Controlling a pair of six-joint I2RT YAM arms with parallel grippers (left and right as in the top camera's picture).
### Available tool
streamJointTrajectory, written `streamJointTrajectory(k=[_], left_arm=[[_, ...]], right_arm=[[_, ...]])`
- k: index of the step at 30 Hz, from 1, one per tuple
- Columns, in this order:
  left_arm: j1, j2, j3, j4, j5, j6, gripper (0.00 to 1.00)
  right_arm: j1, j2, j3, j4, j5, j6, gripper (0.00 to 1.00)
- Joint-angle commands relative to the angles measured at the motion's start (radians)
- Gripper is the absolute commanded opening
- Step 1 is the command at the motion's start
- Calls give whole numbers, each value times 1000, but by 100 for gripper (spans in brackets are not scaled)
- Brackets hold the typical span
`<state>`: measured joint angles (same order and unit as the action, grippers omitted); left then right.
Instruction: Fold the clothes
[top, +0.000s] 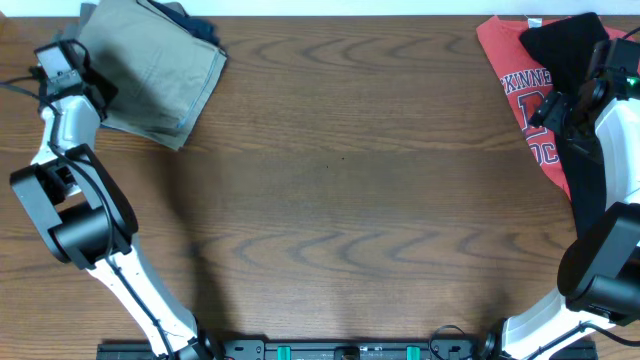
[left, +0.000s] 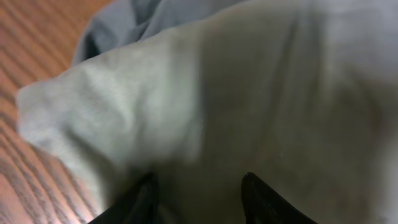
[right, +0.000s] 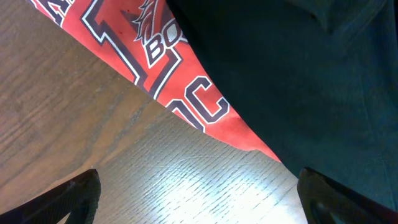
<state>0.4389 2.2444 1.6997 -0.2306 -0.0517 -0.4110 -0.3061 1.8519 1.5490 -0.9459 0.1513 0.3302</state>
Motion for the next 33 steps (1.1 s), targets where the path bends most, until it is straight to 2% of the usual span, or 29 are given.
streamJointTrajectory(k=[1, 5, 11, 15, 17, 22, 23, 24, 26, 28, 33], left_arm=[[16, -30, 10, 0, -20, 18, 45], [14, -90, 10, 2, 0, 11, 44], [-18, -176, 10, 88, 23, -91, 44], [-58, -172, 10, 185, 25, -91, 44], [-78, -153, 9, 252, 25, -86, 38], [-109, -71, 9, 410, 25, -5, 34], [-112, -51, 9, 425, 25, 3, 37], [-113, -30, 9, 434, 25, 11, 51], [-112, 13, 9, 433, 25, 19, 61], [-109, 59, 9, 414, 25, 41, 76], [-108, 101, 9, 325, 25, 101, 92]], right_arm=[[-1, 5, 3, -1, 10, 13, 99], [-1, 5, 3, -1, 10, 13, 99], [-1, 5, 3, -1, 10, 13, 99], [-1, 5, 3, -1, 10, 13, 99], [-1, 5, 3, -1, 10, 13, 99], [-1, 5, 3, -1, 10, 13, 99], [-1, 5, 3, -1, 10, 13, 99], [-1, 5, 3, -1, 10, 13, 99], [-1, 5, 3, 0, 10, 13, 99], [-1, 5, 3, 0, 10, 13, 99], [-1, 5, 3, -1, 10, 13, 99]])
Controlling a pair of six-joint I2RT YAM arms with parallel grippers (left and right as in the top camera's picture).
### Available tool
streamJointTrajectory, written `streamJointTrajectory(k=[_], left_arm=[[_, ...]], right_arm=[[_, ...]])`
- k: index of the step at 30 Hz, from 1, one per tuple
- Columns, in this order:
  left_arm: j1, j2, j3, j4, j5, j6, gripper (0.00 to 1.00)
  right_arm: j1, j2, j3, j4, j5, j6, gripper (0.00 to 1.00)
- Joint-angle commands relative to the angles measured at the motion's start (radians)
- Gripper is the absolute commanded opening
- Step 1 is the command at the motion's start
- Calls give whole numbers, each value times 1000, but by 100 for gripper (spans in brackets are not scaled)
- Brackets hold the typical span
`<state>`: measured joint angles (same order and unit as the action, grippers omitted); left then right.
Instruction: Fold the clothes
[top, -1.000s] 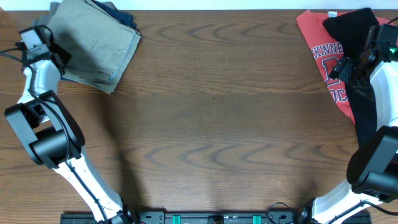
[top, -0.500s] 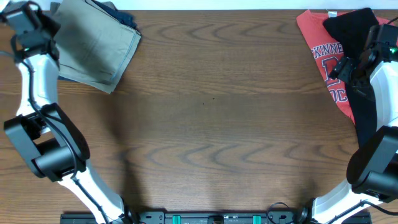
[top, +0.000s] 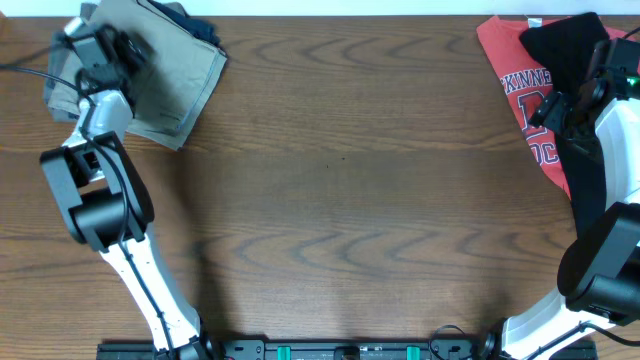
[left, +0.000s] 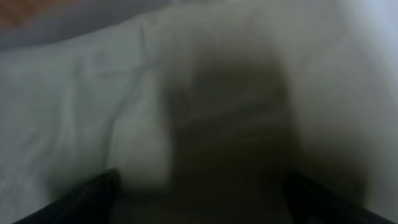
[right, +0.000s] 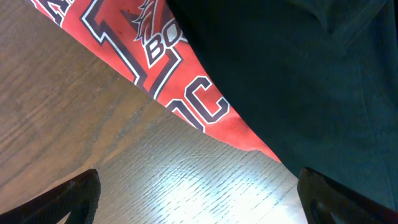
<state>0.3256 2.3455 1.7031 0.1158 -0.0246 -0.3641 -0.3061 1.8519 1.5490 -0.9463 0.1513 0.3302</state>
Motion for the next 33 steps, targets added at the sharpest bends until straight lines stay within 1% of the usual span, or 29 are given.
streamJointTrajectory(k=[1, 4, 5, 10, 14, 18, 21, 24, 26, 28, 30, 33], left_arm=[[5, -2, 6, -26, -1, 53, 93], [5, -37, 6, -39, 34, 53, 100], [5, -54, 6, -45, 48, 53, 98], [5, -196, 6, -85, 163, 53, 98], [5, -343, 6, -175, 228, 52, 98], [5, -501, 6, -322, 295, 48, 98], [5, -616, 6, -452, 389, 45, 98], [3, -724, 6, -631, 499, 46, 98], [0, -779, 5, -774, 511, 47, 98], [-6, -824, 2, -915, 511, 74, 98], [-22, -864, -13, -1047, 511, 135, 98], [-56, -924, -68, -1160, 511, 239, 98]], right_arm=[[-1, 5, 3, 0, 10, 13, 99], [-1, 5, 3, 0, 10, 13, 99], [-1, 5, 3, 0, 10, 13, 99], [-1, 5, 4, 0, 10, 13, 99], [-1, 5, 3, 0, 10, 13, 99], [-1, 5, 3, 0, 10, 13, 99], [-1, 5, 3, 0, 9, 13, 99], [-1, 5, 3, 0, 10, 13, 99], [-1, 5, 3, 0, 10, 13, 99], [-1, 5, 3, 0, 10, 13, 99], [-1, 5, 3, 0, 10, 13, 99], [-1, 5, 3, 0, 9, 13, 99]])
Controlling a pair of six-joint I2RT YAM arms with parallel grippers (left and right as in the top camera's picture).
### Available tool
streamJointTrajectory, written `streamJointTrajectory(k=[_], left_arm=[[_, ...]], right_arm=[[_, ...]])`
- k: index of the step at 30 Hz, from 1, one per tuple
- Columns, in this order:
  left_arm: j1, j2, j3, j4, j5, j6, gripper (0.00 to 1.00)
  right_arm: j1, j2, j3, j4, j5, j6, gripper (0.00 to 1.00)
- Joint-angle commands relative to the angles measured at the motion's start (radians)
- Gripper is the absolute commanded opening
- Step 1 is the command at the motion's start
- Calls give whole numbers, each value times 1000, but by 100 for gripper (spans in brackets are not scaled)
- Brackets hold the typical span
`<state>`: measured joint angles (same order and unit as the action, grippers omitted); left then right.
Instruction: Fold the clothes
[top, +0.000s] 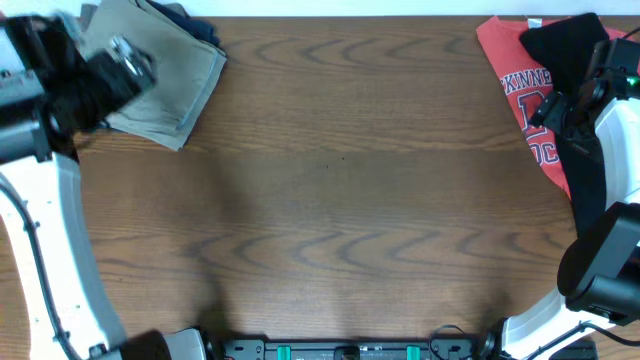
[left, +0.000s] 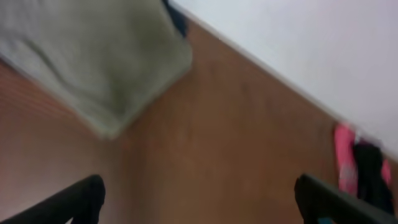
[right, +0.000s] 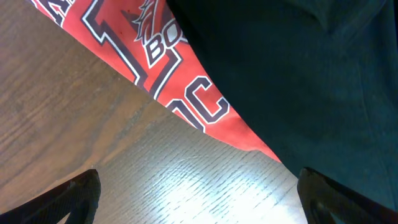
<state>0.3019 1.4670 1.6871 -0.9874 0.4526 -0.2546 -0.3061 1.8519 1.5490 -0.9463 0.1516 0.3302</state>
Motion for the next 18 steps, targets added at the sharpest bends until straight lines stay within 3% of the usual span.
streamJointTrajectory(k=[1, 12, 18], left_arm=[[-47, -68, -78, -78, 34, 156, 98], [-170, -474, -504, -117, 34, 191, 98], [-175, -618, -571, -210, 33, 191, 98]], right_arm=[[-1, 5, 3, 0, 9, 13, 99], [-1, 5, 3, 0, 9, 13, 99], [-1, 5, 3, 0, 9, 13, 99]])
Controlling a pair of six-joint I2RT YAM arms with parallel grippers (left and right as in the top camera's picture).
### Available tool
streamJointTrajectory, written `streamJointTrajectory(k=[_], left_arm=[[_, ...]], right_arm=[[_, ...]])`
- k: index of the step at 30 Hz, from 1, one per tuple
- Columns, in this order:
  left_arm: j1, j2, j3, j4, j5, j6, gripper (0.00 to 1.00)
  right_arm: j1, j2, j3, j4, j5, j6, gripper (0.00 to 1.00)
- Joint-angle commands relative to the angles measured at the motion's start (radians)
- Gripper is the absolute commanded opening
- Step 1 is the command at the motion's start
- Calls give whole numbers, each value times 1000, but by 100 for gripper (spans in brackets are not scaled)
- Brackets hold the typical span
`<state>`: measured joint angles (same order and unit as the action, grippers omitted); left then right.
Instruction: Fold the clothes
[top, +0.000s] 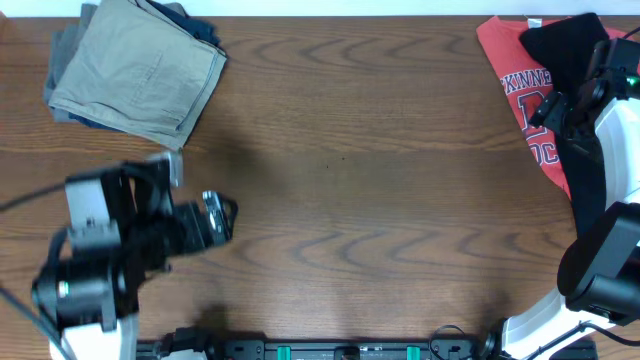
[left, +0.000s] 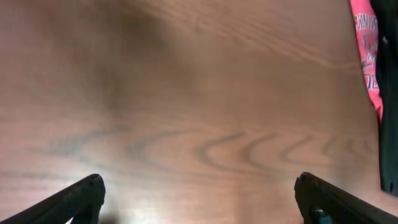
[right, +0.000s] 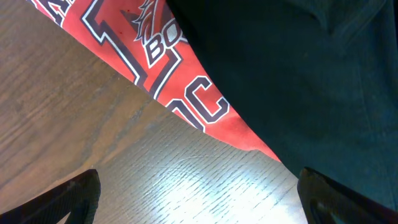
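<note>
A folded khaki garment (top: 135, 75) lies at the table's far left corner on top of dark blue clothes. At the far right lies a red lettered T-shirt (top: 520, 75) (right: 155, 56) with a black garment (top: 565, 45) (right: 298, 74) over it. My left gripper (top: 212, 222) (left: 199, 199) hovers over bare wood at the near left, blurred, its jaws wide open and empty. It sees the red shirt (left: 367, 56) far off. My right gripper (top: 560, 110) (right: 199, 196) stands open just at the red shirt's near edge, holding nothing.
The brown wooden table (top: 340, 200) stretches between the two piles. The right arm's white links (top: 610, 200) run down the right side. The left arm's body (top: 95, 270) fills the near left corner.
My left arm has moved from beside the khaki pile at the far left to the near left of the table. Its wrist view now faces bare wood. The right arm is unchanged.
My left gripper was first at the khaki pile's left edge with its fingers close together on the cloth. Then it stood wide open over the pile, then beside it, and now is far from it. The pile lies folded. The right gripper stayed open by the red shirt throughout.
</note>
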<state>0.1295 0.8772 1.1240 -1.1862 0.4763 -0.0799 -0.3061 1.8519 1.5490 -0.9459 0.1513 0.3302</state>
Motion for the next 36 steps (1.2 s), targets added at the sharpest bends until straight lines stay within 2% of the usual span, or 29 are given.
streamJointTrajectory(k=[1, 12, 20, 25, 30, 36], left_arm=[[-3, -43, -8, -18, 10, 16, 98], [-8, -61, -8, -19, 10, 16, 98], [-126, -92, -8, -18, 6, 17, 98], [-176, -153, -13, 2, -115, 20, 98], [-180, -267, -127, 161, -183, 24, 98], [-180, -452, -380, 415, -182, 27, 98]], right_arm=[[-1, 5, 3, -1, 10, 13, 99], [-1, 5, 3, -1, 10, 13, 99], [-1, 5, 3, -1, 10, 13, 99], [-1, 5, 3, -1, 10, 13, 99], [-1, 5, 4, -1, 10, 13, 99], [-1, 5, 3, -1, 10, 13, 99]])
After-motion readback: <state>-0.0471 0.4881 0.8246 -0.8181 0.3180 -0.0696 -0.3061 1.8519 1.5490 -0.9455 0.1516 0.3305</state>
